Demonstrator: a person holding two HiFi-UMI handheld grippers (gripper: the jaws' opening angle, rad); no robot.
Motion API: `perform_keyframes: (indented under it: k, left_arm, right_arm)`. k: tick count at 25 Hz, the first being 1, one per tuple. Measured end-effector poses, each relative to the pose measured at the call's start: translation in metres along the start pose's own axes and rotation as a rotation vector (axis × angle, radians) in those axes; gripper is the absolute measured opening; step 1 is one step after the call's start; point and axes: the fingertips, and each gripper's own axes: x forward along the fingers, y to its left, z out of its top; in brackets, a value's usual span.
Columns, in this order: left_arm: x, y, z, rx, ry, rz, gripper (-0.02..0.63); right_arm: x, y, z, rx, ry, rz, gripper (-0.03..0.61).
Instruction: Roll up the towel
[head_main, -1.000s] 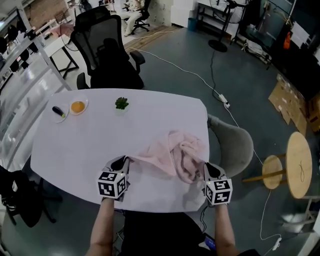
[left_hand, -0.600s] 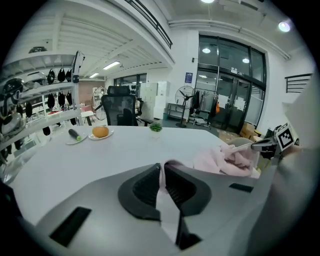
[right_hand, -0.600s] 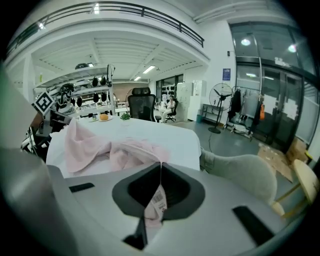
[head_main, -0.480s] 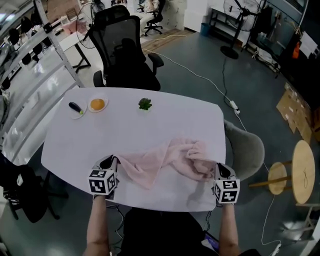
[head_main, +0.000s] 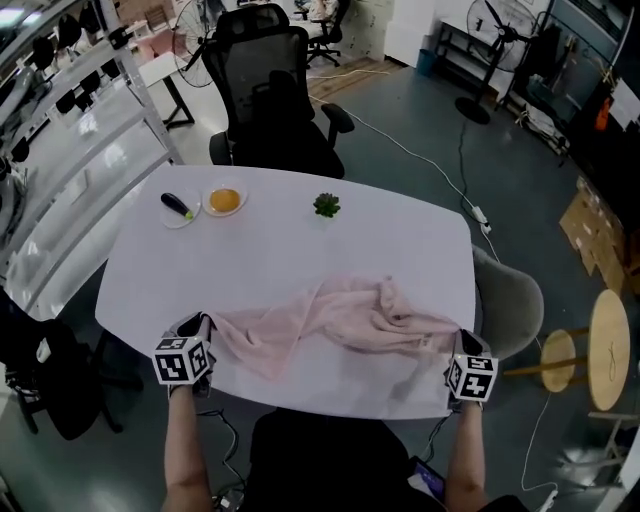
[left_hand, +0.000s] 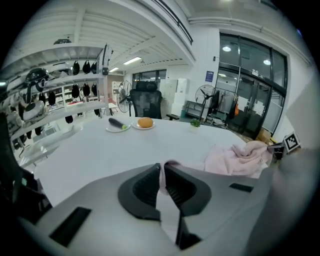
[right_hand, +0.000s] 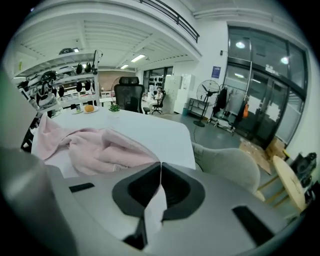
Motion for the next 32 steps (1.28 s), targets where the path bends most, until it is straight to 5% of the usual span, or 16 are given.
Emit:
perform_keyframes:
  k: [8,19,25,28,32]
  left_arm:
    - [0.003,0.06,-0.037,-0.024,0.097,0.003,0.032]
    - [0.039,0.108,-0.058,0.053,0.207,-0.06,0.041]
    - [0.045,0.108,-0.062,0.127,0.231,-0.119,0.146]
    - [0.036,0.105,-0.062,0.15,0.237,-0.169,0.305]
    - [0.01,0.103,-0.057,0.168,0.202,-0.2,0.344]
  right_arm:
    - [-0.007,0.022,-0.052,0.111,0.146,-0.053,0.015]
    - [-0.041,0.061,-0.113,0.212,0.26,-0.141,0.017]
    - [-0.049,0.075,-0.117,0.198,0.245,-0.19,0.027]
    - [-0.051,0.077,-0.1,0.198,0.2,-0.183,0.085]
    - [-0.043,0.084,-0.066,0.168,0.116,-0.099,0.184]
